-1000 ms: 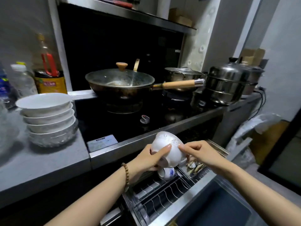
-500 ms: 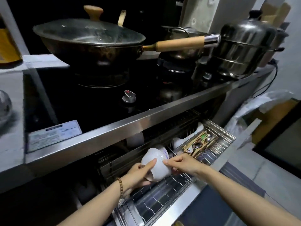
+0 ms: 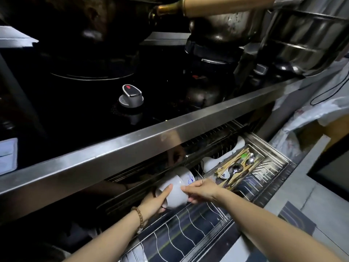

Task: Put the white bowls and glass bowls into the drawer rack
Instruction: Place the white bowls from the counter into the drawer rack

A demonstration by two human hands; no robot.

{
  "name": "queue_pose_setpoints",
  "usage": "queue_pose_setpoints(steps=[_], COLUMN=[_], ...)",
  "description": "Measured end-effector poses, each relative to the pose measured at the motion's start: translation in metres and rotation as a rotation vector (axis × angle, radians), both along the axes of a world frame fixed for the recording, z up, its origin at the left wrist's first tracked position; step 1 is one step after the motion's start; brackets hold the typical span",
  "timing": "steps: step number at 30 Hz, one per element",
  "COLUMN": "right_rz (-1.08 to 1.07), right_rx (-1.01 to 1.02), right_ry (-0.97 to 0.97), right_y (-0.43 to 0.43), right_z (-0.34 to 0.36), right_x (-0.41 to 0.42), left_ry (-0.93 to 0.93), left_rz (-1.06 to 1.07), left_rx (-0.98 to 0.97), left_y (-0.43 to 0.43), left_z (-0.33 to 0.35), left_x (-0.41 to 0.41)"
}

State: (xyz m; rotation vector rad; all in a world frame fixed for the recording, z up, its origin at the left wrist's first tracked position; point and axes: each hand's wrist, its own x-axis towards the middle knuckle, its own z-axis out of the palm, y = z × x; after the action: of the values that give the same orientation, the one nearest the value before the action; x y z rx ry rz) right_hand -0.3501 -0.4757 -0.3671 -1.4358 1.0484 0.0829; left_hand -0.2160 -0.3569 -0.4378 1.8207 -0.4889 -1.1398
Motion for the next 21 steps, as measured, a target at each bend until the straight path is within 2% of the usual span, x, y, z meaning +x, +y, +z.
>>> queue_pose_setpoints(steps=[4, 9, 15, 21], right_rz=[-0.090, -0.146, -0.245, -0.245], right_rx=[-0.002, 0.015, 0.033, 0.031], right_ry=[0.017, 0.035, 0.039, 0.082], right_y=[-0.009, -0.013, -0.018, -0.021], right_z=[-0.012, -0.025, -0.037, -0.042], right_x=[0.006, 0.007, 0.010, 0.011], left_ry=[-0.020, -0.145, -0.157, -0.207], left_rz=[-0.001, -0.125, -0.081, -0.073], left_rx=[0.022, 0.096, 0.106, 0.130], left_y=[-0.011, -0.018, -0.028, -0.031], left_z=[-0.013, -0.026, -0.034, -0.029], left_x=[0.001, 0.002, 0.002, 0.003])
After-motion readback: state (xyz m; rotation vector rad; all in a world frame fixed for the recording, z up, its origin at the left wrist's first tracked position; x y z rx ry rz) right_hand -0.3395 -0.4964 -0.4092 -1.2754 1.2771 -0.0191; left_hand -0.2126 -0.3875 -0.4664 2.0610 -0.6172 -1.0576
